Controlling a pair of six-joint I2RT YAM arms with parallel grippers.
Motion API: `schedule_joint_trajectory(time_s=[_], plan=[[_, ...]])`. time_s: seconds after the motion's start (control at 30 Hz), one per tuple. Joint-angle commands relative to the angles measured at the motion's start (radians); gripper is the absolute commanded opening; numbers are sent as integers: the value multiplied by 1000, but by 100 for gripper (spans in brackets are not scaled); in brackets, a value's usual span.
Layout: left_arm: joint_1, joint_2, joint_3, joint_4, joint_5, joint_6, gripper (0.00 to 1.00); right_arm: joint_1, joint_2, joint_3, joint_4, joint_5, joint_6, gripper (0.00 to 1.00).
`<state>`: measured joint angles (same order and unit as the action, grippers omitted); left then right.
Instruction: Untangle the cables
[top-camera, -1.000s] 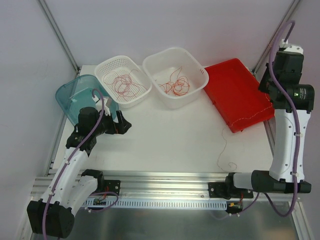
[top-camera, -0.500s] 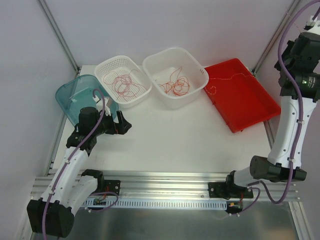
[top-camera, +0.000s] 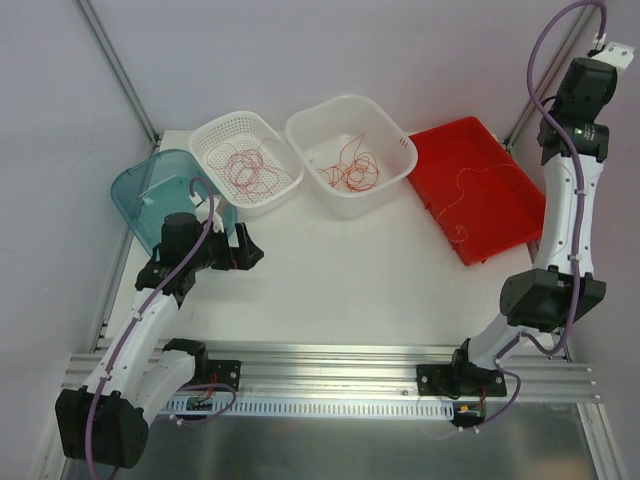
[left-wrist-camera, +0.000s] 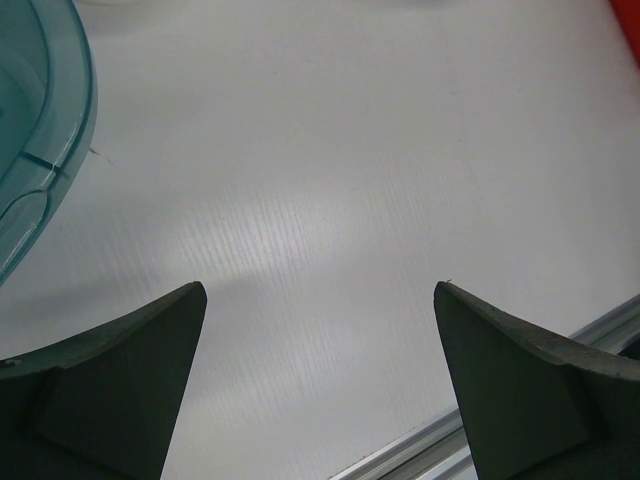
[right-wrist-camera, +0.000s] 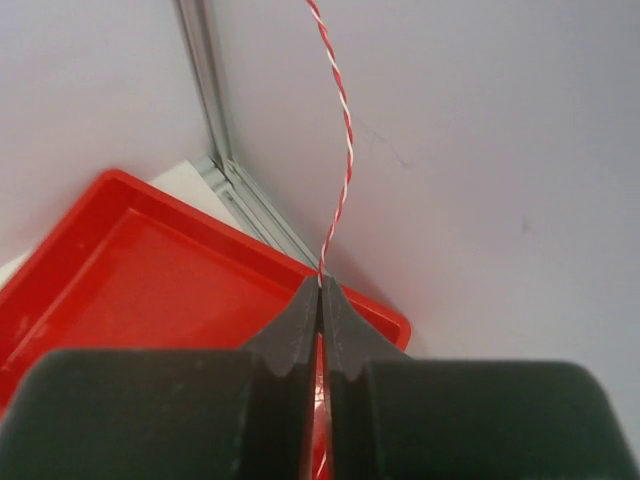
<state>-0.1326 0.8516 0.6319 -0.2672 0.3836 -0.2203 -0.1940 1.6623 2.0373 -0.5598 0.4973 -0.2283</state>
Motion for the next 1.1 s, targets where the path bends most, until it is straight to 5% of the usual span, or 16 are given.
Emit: schedule_joint_trajectory(time_s=[0.0,0.5,0.87,1.07], plan=[[-13,7,9,2,-11,21,99,-27,30,-45,84,63,6,2],[-13,21,15,-1,0,22,99,-44,103,-282,129,-149,-8,4],[-13,18,12,-3,0,21,99,-42,443,-80,-248,-471,-62,6],[-13,17,14,-3,3,21,99,-22,573,-22,-400,-487,-75,8]])
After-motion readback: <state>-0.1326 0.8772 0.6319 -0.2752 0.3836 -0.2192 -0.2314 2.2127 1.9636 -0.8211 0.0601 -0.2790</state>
